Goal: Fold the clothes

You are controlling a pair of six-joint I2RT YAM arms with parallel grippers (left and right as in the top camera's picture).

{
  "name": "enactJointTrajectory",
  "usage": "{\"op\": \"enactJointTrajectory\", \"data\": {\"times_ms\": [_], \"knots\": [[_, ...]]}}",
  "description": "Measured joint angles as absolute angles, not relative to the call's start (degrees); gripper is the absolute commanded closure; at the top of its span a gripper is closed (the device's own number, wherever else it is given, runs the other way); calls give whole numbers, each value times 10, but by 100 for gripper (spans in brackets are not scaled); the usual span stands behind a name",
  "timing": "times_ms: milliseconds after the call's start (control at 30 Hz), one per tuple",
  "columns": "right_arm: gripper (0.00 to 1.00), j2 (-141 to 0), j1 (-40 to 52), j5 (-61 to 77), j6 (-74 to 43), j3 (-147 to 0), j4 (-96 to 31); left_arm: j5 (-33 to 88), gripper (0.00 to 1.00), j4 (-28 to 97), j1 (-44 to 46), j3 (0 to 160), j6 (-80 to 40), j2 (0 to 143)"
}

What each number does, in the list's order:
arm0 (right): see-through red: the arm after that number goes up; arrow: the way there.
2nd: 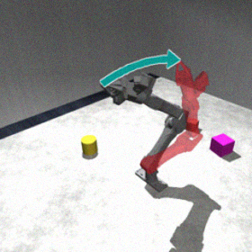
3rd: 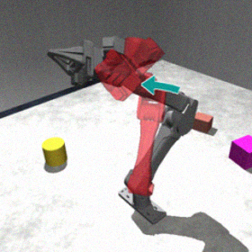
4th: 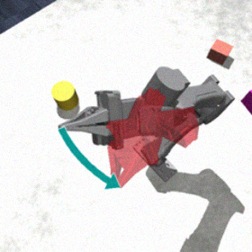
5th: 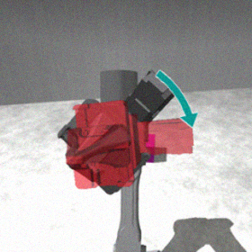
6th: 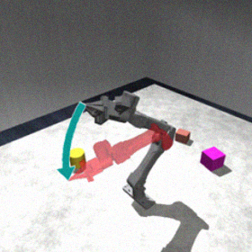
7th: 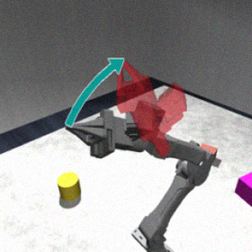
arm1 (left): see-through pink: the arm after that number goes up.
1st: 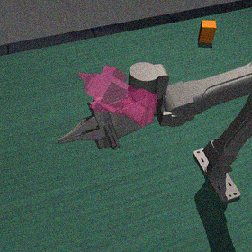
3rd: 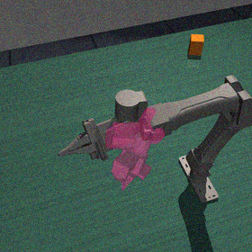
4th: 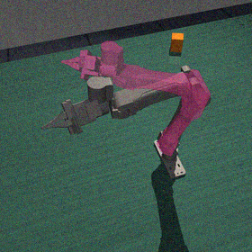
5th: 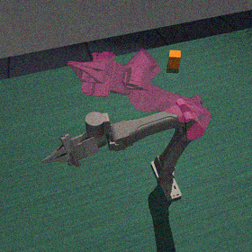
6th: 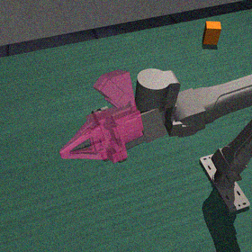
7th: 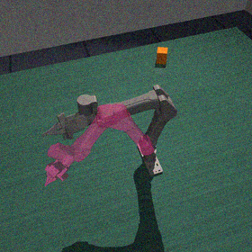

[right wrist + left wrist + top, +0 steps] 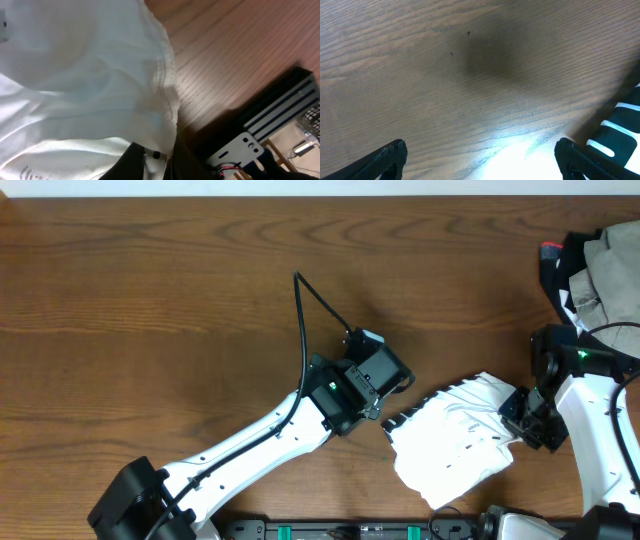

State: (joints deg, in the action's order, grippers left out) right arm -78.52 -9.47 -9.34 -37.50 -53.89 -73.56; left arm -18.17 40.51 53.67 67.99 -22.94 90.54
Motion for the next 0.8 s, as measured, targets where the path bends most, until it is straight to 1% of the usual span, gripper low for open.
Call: {"op": "enactJointTrajectory", "data": {"times_ms": [33, 67, 100, 233, 400, 433, 500, 533, 600, 633, 700, 767, 800], "knots": [[71, -785, -95, -98, -380, -539, -736, -182, 4, 405, 537, 680, -229, 905], [45, -785, -95, -103, -384, -539, -738, -182, 4, 405, 537, 680, -229, 905], [24, -785, -95, -108, -387, -539, -739, -182, 4, 405, 537, 680, -229, 905], [22, -785, -96, -119, -399, -539, -737, -182, 4, 405, 537, 680, -229, 905], [22, -785, -96, -120, -410, -545, -739, -182, 4, 405, 537, 680, -229, 905], [24, -785, -96, -112, -408, -550, -739, -182, 4, 405, 537, 680, -229, 905], [33, -785, -96, -85, -385, -569, -737, -182, 4, 405, 537, 680, -229, 905], [41, -785, -96, -67, -366, -580, -732, -182, 4, 405, 537, 680, -229, 905], [62, -785, -96, -10, -317, -599, -712, -182, 4, 405, 537, 680, -229, 905], [69, -785, -96, 23, -287, -605, -700, -182, 4, 404, 537, 680, -229, 905], [80, -785, -96, 106, -230, -610, -678, -182, 4, 400, 537, 680, -229, 905], [89, -785, -96, 150, -191, -607, -667, -182, 4, 397, 537, 680, -229, 905], [92, -785, -96, 170, -176, -601, -662, -182, 4, 395, 537, 680, -229, 905]]}}
